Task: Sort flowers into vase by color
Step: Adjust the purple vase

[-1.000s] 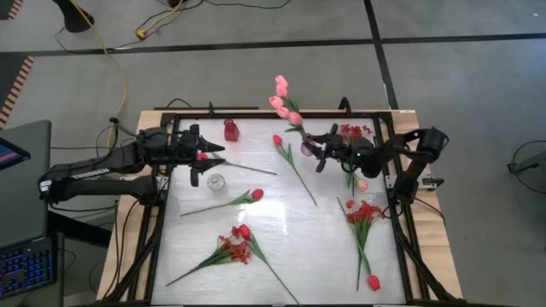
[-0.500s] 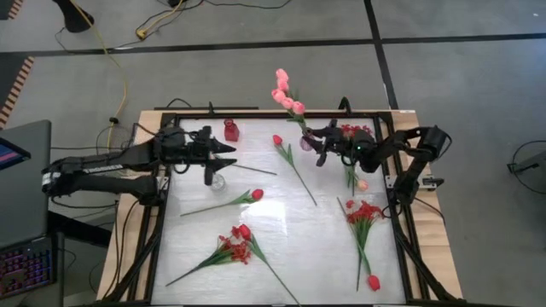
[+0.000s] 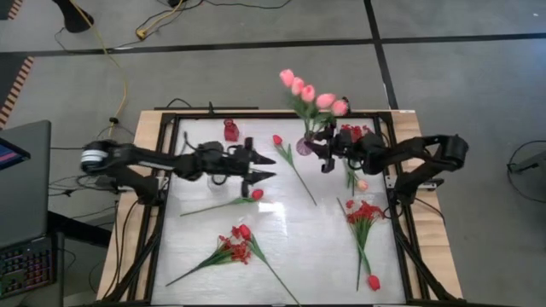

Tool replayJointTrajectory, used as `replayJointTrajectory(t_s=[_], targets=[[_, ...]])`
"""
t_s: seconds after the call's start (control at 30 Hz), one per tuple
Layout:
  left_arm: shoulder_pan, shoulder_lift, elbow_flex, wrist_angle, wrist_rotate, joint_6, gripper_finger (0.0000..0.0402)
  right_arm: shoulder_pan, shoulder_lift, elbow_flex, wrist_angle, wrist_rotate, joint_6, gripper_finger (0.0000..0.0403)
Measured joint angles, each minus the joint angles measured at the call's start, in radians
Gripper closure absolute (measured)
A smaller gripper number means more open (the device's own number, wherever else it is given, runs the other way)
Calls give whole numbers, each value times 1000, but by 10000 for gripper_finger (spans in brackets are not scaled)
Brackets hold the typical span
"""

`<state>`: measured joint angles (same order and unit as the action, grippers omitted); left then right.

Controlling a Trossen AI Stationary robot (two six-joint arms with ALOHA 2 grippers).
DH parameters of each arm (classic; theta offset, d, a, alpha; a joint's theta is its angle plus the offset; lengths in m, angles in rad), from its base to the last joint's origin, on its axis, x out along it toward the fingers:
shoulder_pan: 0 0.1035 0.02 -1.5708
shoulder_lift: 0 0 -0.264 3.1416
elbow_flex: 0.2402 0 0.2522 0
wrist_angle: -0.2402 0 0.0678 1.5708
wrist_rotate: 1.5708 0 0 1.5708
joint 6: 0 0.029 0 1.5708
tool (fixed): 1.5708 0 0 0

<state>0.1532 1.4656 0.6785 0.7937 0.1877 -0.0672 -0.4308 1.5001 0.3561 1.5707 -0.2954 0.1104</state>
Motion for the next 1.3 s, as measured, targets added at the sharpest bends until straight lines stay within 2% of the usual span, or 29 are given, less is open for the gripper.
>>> replayJointTrajectory(t_s=[0.13,0.27,0.33,0.43,0.5,0.67,0.97,1.13,1.3], targets=[[23,131,69,77,19,-20,226,35,-11,0,-1,2,6,254],[37,197,145,77,18,-6,226,61,-6,0,-1,4,6,252],[45,206,177,54,44,9,226,71,-6,0,-1,4,5,253],[57,206,215,-66,66,43,220,81,-7,0,-1,6,5,255],[65,208,232,-127,72,68,208,84,-7,0,-2,6,5,254],[73,206,258,-119,92,116,158,84,-8,0,-12,6,5,252],[77,226,257,-93,-12,143,61,85,-8,0,-19,3,2,250],[85,286,332,-91,1,98,41,93,-8,0,-19,3,-10,253],[81,381,458,-181,66,77,39,93,-8,-1,-18,3,-6,251]])
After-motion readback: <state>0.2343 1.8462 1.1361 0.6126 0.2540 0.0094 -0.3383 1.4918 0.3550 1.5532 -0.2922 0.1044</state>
